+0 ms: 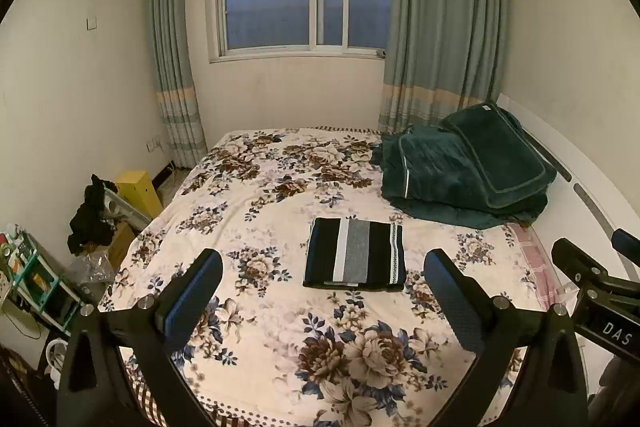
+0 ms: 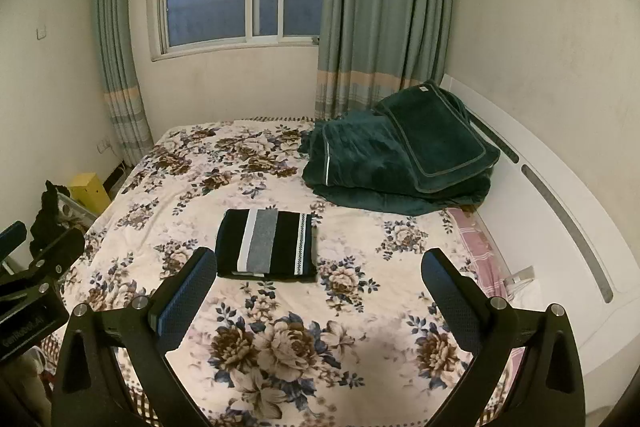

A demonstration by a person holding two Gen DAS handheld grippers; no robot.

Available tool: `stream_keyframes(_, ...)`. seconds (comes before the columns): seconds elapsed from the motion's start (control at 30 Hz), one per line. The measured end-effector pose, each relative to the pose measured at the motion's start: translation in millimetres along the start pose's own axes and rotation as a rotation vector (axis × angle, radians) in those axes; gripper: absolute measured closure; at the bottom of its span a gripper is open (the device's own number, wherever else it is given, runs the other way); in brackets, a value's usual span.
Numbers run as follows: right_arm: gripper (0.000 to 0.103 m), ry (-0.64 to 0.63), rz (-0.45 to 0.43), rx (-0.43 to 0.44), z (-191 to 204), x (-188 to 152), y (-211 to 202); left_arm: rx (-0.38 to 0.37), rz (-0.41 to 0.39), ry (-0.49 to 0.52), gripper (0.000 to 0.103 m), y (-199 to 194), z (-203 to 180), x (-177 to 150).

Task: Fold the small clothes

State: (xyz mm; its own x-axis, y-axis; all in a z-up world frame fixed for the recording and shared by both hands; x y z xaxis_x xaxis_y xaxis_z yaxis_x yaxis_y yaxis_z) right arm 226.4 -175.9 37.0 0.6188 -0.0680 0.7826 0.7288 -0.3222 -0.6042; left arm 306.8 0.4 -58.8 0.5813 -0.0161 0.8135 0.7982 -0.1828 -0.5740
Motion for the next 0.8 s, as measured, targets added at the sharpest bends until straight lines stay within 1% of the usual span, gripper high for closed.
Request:
stream_keyframes(0.47,0.0,0.005,-0.007,-0.001,9.8,2.0,-8.4,0.002,-0.024,0.003,0.0,-5.5,-3.1,-1.4)
stream_keyframes(0.7,0.0,0.009,-0.008,-0.004,8.7,-2.7,-13.0,-0.001,-0.025,0.004,0.0,-5.6,-2.6,-2.3)
stream_keyframes(0.8,0.0,0.012,-0.007,-0.008,8.8,-5.6,-15.0,0.009,-0.03,0.006,0.0,-7.3,-3.4,-0.2)
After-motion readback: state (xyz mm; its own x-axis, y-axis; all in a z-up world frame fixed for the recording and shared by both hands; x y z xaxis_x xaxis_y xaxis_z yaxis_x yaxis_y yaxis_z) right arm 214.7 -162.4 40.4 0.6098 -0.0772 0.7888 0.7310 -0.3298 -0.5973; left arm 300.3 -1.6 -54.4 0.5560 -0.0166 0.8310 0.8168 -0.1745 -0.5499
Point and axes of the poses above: each gripper's, at about its wrist camera, not at the fingertips, and y roughly the way its jaws point, z to its left, x to its top, the point moved 6 cm from there along y, roughly the way its jaws point, and after that the axes turned 6 degrees about -x, right-handed, at the moved point
